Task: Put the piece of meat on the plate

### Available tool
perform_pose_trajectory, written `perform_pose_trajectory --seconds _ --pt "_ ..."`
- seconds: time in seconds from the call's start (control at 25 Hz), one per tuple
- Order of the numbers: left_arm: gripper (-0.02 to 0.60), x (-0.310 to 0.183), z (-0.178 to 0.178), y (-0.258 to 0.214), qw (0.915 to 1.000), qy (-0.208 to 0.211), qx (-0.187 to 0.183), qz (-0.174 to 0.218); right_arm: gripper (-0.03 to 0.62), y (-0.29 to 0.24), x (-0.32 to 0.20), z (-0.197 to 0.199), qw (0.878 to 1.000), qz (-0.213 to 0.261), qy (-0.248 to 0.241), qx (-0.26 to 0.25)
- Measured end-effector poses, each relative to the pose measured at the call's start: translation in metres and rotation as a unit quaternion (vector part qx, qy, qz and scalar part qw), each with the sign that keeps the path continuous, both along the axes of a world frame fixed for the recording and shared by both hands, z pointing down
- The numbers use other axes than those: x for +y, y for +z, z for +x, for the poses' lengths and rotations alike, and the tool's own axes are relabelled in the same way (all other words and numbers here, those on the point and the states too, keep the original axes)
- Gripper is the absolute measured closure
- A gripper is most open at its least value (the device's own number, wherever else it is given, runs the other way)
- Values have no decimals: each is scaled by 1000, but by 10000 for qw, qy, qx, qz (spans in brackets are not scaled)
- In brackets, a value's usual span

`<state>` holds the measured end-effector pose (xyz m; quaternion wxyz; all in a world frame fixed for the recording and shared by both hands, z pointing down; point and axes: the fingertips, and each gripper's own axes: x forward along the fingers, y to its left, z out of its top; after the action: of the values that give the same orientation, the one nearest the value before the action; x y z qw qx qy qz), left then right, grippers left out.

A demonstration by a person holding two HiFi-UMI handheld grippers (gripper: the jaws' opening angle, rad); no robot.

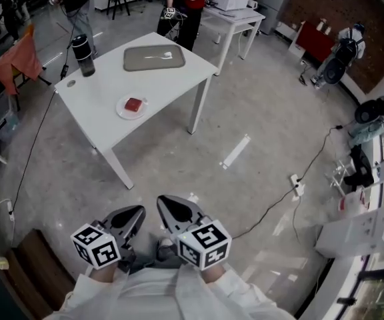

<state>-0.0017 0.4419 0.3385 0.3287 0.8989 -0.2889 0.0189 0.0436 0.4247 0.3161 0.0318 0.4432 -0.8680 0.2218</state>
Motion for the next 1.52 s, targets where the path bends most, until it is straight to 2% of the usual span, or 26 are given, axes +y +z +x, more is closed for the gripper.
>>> perform_pose_trajectory --seconds 0.2,0.32,0.72,1.08,1.28,1.52 --pt "571 0 -1 8 9999 -45 -7 -140 579 9 2 -12 9993 -177 -290 -182" --pt "571 -12 -2 12 9999 -17 -78 -105 579 9 -9 -16 9994 -154 -301 -115" --pt "571 -98 -18 13 9992 124 -378 -101 579 8 -94 -25 9998 -186 -3 -45" --pt "571 -187 -42 4 9970 494 -587 77 579 5 -184 -50 9993 -197 326 -27" --pt "571 -217 -56 9 9964 630 -558 33 579 11 -211 -61 9983 -256 527 11" --pt "571 -228 -56 20 9954 783 -514 -174 579 22 -224 -55 9962 -457 734 60"
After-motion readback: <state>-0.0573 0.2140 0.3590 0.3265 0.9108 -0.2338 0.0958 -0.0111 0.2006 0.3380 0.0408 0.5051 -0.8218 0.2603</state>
